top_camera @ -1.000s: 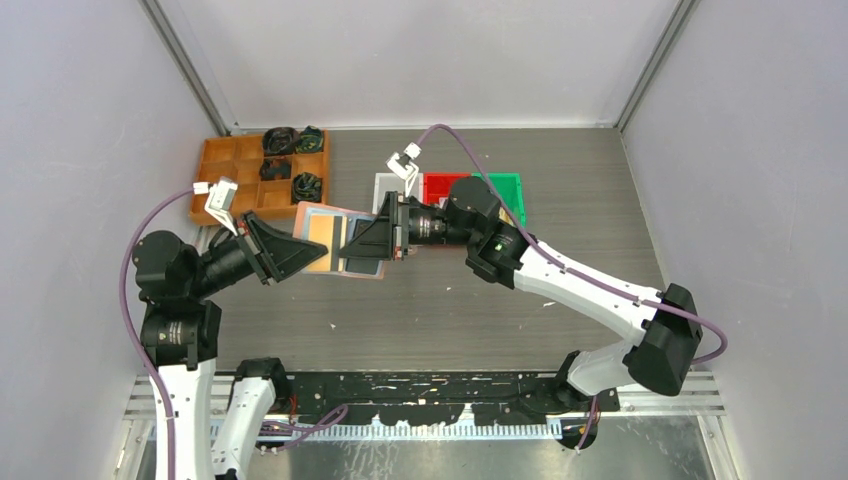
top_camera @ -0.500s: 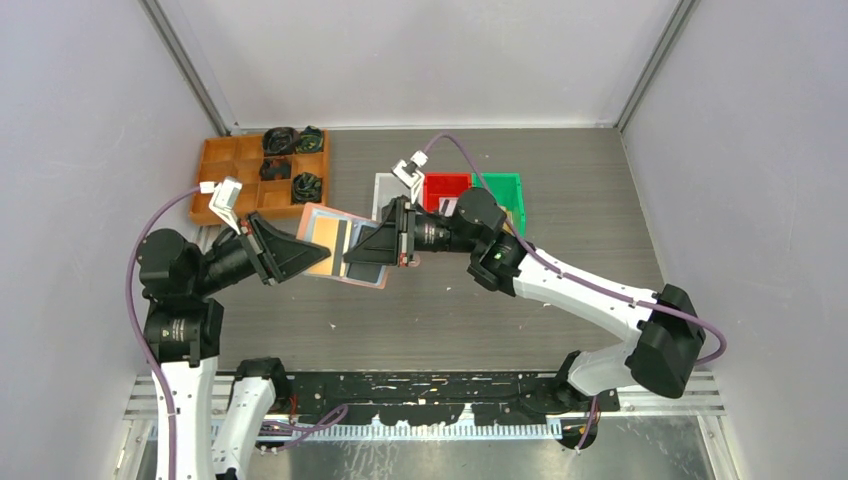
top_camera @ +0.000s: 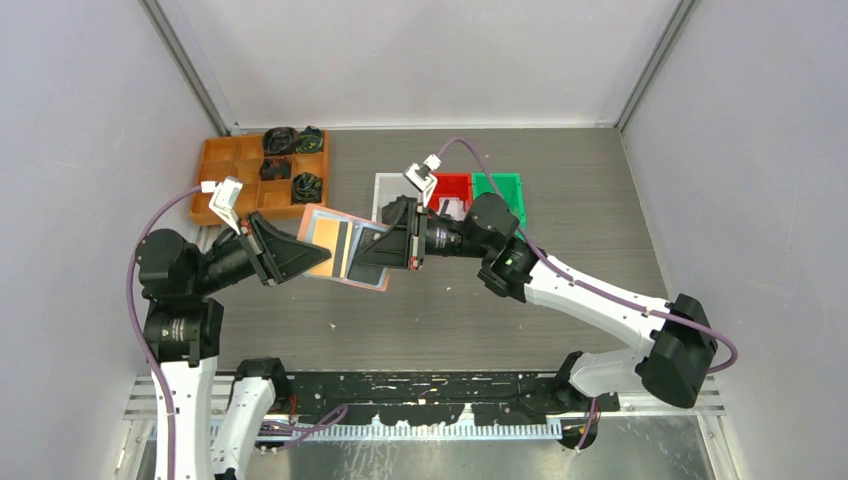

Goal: Take the credit cards out of the card holder
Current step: Remove the credit card from the card holder.

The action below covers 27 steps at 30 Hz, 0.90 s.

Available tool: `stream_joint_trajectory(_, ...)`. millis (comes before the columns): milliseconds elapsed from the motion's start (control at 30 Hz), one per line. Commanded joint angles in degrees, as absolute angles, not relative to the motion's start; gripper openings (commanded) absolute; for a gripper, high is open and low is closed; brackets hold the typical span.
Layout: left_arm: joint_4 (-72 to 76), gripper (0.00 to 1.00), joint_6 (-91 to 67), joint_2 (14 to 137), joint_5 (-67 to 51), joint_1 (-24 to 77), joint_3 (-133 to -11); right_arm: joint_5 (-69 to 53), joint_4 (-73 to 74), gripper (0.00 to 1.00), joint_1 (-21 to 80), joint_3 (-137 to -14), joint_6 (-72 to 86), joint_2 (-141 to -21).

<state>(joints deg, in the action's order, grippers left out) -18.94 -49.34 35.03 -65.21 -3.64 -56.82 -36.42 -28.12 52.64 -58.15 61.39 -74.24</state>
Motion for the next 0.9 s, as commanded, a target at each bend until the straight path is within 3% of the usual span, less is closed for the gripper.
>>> stream_joint_trajectory(0, -14.5, 0.22, -50.1, 35.2, -65.5, -3.6, -58.2, -35.7, -29.8, 0.18, 52.5, -59.8, 60.7, -73.0)
stream_joint_trajectory(133, -14.5, 0.23, -50.1, 35.2, -65.4, -3.5, -58.1, -36.4, -32.2, 0.37, 52.8, -61.8, 62.3, -75.2)
stream_joint_trajectory(433, -14.4, 0.18, -50.1, 34.8, -65.5, -3.6, -57.6, -36.0, -32.3, 0.39, 53.0, -63.9, 62.2, -78.1)
stream_joint_trajectory(633, -14.2, 0.19, -50.6, 34.6, -65.7, -3.6, -57.0, -36.3, -34.6, 0.24, 53.0, -64.9, 63.5, -79.2)
stream_joint_trajectory(800, -9.3, 0.29, -56.2, 33.9, -66.1, -3.6, -53.9, -36.5, -37.2, 0.02, 53.1, -64.7, 65.0, -80.1)
stream_joint_trajectory(867, -3.8, 0.32, -61.0, 33.6, -67.1, -3.5, -51.7, -36.3, -37.6, 0.01, 53.2, -64.4, 65.3, -80.5)
